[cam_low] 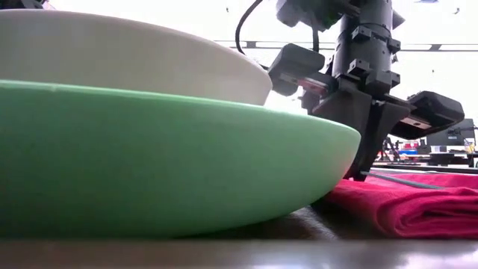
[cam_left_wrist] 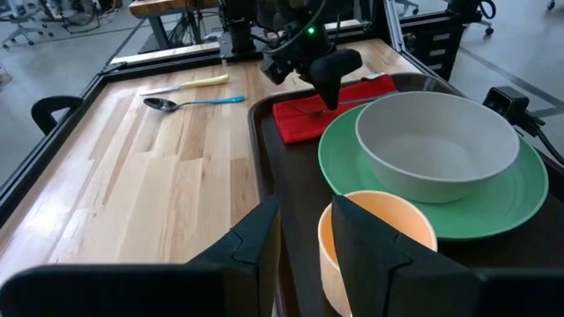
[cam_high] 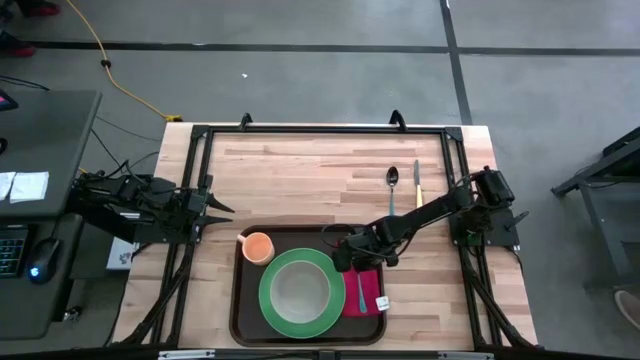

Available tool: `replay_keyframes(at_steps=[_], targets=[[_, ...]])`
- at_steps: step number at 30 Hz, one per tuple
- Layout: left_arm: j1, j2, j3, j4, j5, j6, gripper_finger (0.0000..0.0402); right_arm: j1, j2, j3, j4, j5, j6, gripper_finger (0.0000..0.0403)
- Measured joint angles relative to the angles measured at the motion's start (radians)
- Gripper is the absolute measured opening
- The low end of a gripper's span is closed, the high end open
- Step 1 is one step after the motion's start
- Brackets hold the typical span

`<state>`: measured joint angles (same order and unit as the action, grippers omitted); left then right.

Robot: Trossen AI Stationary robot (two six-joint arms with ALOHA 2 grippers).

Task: Set up tray
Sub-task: Put the blue fork on the red napkin

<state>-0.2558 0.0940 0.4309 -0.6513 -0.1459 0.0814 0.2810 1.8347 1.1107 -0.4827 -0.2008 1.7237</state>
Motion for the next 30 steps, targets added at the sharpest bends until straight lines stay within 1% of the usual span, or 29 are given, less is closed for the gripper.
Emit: replay_keyframes(at_steps=[19,30], targets=[[0.000,0.000,0.000,-0.002,0.000,-0.003,0.0136,0.001,0.000,0.000,-0.013,0.063,-0.003,0.0000],[0.000,0.000,0.000,-0.002,0.000,-0.003,0.0136,0.001,0.000,0.000,-0.013,0.044,0.000,0.0002]])
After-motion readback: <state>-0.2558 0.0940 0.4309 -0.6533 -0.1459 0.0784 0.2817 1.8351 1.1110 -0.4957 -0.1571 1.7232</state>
